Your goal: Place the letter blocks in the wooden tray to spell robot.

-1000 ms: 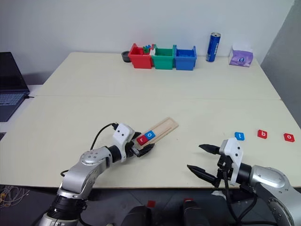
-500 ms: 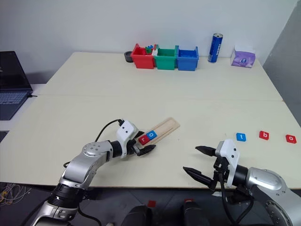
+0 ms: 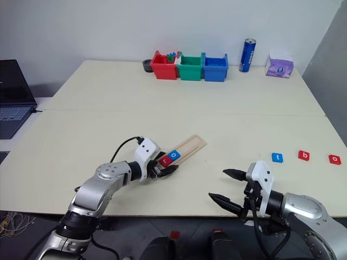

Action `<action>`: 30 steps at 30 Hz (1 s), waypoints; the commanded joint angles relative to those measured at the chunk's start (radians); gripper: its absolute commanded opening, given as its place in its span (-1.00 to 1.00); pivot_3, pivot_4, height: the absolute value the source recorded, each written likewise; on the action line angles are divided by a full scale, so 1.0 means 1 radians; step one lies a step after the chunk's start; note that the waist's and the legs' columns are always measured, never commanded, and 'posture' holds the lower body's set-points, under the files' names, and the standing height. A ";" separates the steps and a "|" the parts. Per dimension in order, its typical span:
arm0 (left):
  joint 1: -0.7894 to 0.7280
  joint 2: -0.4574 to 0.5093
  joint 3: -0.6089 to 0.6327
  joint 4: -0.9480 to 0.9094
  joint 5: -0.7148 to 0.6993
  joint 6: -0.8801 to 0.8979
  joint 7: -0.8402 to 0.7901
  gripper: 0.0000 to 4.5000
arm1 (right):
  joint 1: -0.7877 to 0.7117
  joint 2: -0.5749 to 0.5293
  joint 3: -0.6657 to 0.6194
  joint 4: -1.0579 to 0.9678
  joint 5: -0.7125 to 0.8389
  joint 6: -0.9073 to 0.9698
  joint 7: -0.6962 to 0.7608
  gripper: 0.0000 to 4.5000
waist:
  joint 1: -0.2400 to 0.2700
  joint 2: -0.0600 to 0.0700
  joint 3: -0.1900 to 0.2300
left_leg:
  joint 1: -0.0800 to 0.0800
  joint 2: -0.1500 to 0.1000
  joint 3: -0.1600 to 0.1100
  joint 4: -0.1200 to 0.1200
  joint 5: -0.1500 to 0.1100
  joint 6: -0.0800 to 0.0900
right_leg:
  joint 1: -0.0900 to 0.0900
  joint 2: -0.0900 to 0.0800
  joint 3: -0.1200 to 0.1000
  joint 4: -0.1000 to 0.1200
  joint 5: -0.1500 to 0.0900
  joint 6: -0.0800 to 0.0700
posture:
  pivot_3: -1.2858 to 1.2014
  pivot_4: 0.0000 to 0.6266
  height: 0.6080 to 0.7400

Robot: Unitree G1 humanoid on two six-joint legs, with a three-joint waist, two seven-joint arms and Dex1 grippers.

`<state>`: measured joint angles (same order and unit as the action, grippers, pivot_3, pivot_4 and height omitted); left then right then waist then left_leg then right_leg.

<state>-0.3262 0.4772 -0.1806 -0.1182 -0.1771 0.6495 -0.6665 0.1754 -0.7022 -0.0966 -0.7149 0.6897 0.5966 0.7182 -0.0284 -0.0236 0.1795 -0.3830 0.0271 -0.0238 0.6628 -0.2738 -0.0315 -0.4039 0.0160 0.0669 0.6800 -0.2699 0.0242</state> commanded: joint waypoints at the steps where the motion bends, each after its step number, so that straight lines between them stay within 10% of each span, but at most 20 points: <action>1: 0.037 0.014 -0.027 0.020 -0.005 0.007 -0.040 0.50 | -0.014 -0.004 -0.006 -0.035 0.007 -0.010 0.000 1.00 | 0.000 0.000 0.000 | 0.000 0.000 0.000 0.000 0.000 0.000 | 0.000 0.000 0.000 0.000 0.000 0.000 | 0.03 -0.52 1.00; 10: -0.036 0.121 -0.192 0.088 0.041 -0.289 -0.383 0.50 | 0.122 -0.129 -0.145 -0.042 0.012 -0.028 0.131 1.00 | 0.016 -0.001 0.000 | -0.002 -0.001 0.000 0.000 0.000 0.000 | 0.000 -0.001 -0.002 -0.002 -0.001 0.001 | 0.03 -0.52 1.00; 30: -0.244 -0.085 -0.338 0.357 0.170 -0.483 -0.530 0.50 | 0.226 -0.163 -0.263 0.016 -0.070 -0.082 0.179 1.00 | 0.028 -0.001 -0.001 | -0.002 -0.003 0.001 0.002 0.000 0.000 | 0.001 -0.001 -0.001 -0.001 0.000 0.002 | 0.03 -0.52 1.00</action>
<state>-0.5666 0.4096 -0.4819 0.2038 -0.0438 0.1666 -1.2107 0.3941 -0.8533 -0.3330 -0.6973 0.6324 0.5341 0.8787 -0.0007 -0.0250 0.1788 -0.3847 0.0233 -0.0229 0.6649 -0.2739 -0.0313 -0.4028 0.0153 0.0655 0.6785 -0.2704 0.0260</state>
